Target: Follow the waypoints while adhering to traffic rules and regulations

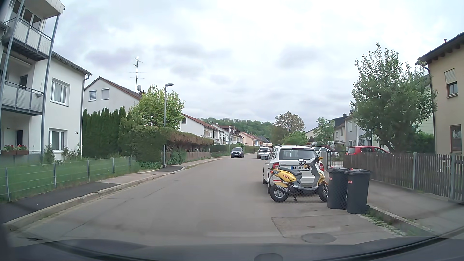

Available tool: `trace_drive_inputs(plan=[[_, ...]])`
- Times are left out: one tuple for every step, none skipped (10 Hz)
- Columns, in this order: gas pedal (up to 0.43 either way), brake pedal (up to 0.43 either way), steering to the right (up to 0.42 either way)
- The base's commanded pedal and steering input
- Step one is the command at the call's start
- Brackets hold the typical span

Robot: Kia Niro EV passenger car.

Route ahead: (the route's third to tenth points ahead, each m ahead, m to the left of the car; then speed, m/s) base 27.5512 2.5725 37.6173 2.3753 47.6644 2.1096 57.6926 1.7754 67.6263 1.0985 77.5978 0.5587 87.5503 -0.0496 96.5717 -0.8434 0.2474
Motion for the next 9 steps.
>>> trace_drive_inputs(plan=[[0.0, 0.226, 0.019], [0.0, 0.226, 0.019], [0.0, 0.232, 0.019], [0.0, 0.232, 0.019], [0.0, 0.232, 0.019], [0.0, 0.238, 0.019], [0.0, 0.244, 0.019], [0.0, 0.244, 0.019], [0.0, 0.244, 0.019]])
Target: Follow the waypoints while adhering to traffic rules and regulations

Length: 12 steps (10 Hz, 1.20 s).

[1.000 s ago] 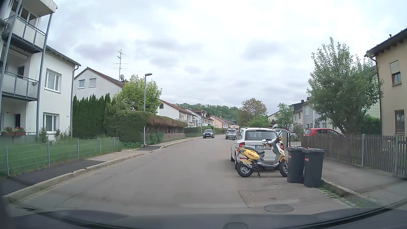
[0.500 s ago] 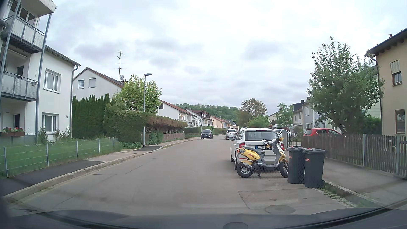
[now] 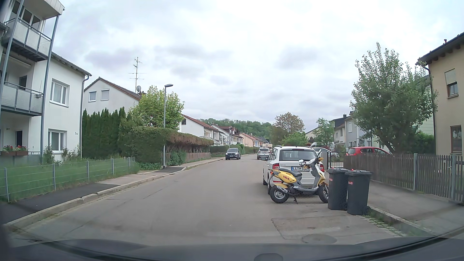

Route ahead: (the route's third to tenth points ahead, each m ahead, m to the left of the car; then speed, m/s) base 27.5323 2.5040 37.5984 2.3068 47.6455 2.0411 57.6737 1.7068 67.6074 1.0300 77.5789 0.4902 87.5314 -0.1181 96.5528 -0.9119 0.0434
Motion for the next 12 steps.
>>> trace_drive_inputs(plan=[[0.0, 0.244, 0.019], [0.0, 0.244, 0.02], [0.0, 0.238, 0.019], [0.0, 0.244, 0.018], [0.0, 0.244, 0.018], [0.0, 0.244, 0.018], [0.0, 0.244, 0.018], [0.0, 0.244, 0.018], [0.0, 0.244, 0.018], [0.0, 0.244, 0.017], [0.0, 0.238, 0.017], [0.0, 0.238, 0.017]])
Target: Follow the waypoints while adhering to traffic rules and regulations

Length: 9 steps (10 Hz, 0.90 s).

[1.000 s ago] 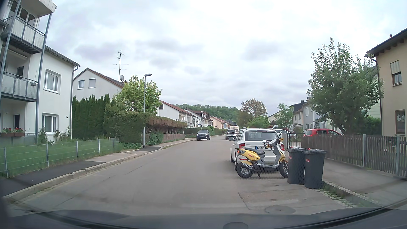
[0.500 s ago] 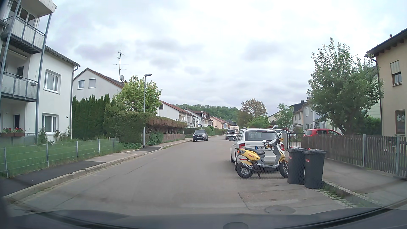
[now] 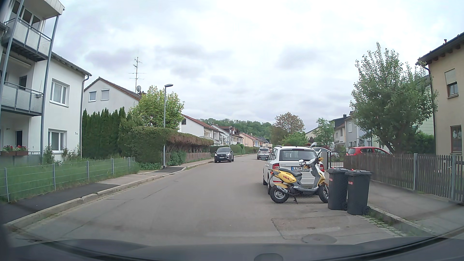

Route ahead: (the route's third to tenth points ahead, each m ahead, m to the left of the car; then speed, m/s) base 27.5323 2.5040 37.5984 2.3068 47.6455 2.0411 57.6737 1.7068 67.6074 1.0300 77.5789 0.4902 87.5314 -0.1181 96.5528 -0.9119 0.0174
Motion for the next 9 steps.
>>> trace_drive_inputs(plan=[[0.0, 0.244, 0.017], [0.0, 0.244, 0.017], [0.0, 0.238, 0.017], [0.0, 0.238, 0.017], [0.0, 0.244, 0.017], [0.0, 0.238, 0.017], [0.0, 0.238, 0.017], [0.0, 0.238, 0.017], [0.0, 0.238, 0.017]])
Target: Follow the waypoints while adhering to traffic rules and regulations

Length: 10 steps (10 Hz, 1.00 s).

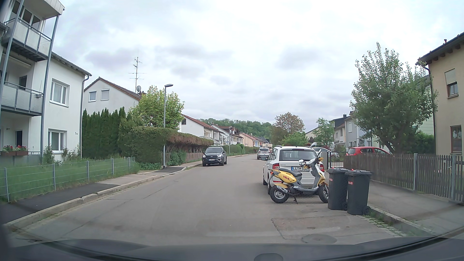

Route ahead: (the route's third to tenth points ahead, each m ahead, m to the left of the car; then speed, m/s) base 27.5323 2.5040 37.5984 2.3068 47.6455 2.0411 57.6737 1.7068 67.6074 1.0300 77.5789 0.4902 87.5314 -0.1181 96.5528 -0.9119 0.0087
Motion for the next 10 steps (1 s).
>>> trace_drive_inputs(plan=[[0.0, 0.244, 0.017], [0.0, 0.238, 0.017], [0.0, 0.238, 0.017], [0.0, 0.244, 0.017], [0.0, 0.238, 0.016], [0.0, 0.238, 0.017], [0.0, 0.238, 0.017], [0.0, 0.238, 0.017], [0.0, 0.244, 0.017], [0.0, 0.238, 0.017]])
